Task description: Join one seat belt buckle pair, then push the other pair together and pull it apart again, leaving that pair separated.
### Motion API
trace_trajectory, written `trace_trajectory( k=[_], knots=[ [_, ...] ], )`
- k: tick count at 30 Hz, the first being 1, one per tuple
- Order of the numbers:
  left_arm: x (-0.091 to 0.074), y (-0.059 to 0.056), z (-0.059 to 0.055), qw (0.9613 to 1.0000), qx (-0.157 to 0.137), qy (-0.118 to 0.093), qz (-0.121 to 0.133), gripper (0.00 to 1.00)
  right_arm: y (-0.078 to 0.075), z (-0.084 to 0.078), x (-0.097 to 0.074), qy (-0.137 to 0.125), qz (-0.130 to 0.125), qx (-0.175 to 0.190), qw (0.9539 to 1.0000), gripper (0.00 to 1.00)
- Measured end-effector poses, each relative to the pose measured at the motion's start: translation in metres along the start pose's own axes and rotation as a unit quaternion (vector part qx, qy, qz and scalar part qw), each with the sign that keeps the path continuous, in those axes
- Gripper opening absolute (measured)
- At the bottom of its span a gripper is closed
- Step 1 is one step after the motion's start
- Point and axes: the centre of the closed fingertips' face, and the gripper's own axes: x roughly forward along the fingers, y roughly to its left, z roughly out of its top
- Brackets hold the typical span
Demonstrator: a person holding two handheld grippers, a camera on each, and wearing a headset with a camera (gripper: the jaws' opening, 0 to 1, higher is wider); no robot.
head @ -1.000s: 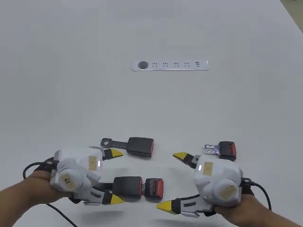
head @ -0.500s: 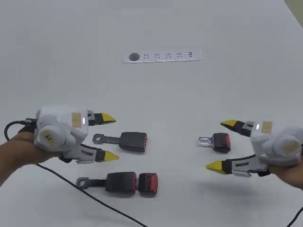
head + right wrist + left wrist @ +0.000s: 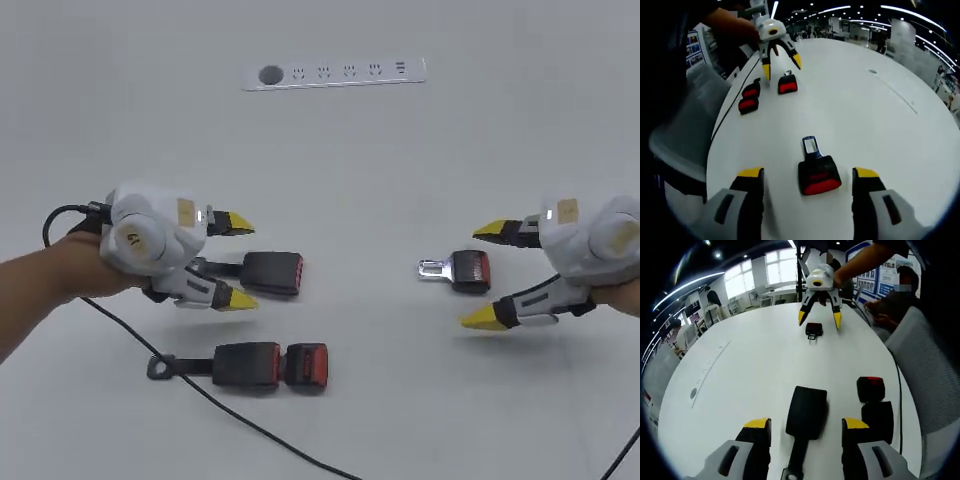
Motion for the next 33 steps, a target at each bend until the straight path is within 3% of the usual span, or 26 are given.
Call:
trace_trajectory(
  k=[1,2,8,10,11,13,14,16,18,20,33],
  knots=[
    [0.002,-0.001,0.001,0.9999,-0.013,-0.009,-0.006,0.59,0.000,-0.001,0.000,0.001,0.005,0.002,1.0000,0.73],
    [0.005,0.002,0.000,1.0000,-0.004,-0.008,-0.002,0.59,0.001,-0.004,0.001,0.007,0.015,0.008,0.9998,0.72],
    [0.017,0.002,-0.008,0.9996,0.017,0.014,-0.018,0.57,0.004,-0.009,0.001,0.023,0.034,0.000,0.9991,0.57],
    [0.020,0.004,-0.008,0.9996,0.014,0.015,-0.021,0.54,0.003,-0.015,0.002,0.034,0.033,-0.004,0.9989,0.55],
    [0.022,0.005,-0.011,0.9989,0.038,0.019,-0.021,0.51,0.003,-0.012,0.002,0.024,0.036,-0.020,0.9989,0.54],
    [0.025,0.001,-0.016,0.9982,0.038,0.030,-0.034,0.47,-0.001,-0.013,0.003,0.029,0.029,-0.005,0.9992,0.51],
    [0.025,-0.001,-0.010,0.9975,0.055,0.011,-0.042,0.46,-0.001,-0.013,0.003,0.028,0.028,-0.006,0.9992,0.49],
    [0.025,-0.002,-0.011,0.9977,0.052,0.015,-0.042,0.46,-0.003,-0.012,0.006,0.025,0.022,-0.034,0.9989,0.46],
    [0.025,-0.003,-0.010,0.9976,0.052,0.014,-0.044,0.44,-0.003,-0.012,0.006,0.025,0.023,-0.025,0.9991,0.42],
    [0.027,-0.004,-0.013,0.9971,0.059,0.018,-0.045,0.35,-0.007,-0.013,0.007,0.027,0.017,-0.034,0.9989,0.36],
    [0.033,-0.003,-0.018,0.9975,0.053,0.030,-0.037,0.34,-0.009,-0.010,0.010,0.008,0.031,-0.036,0.9988,0.35]
  ],
)
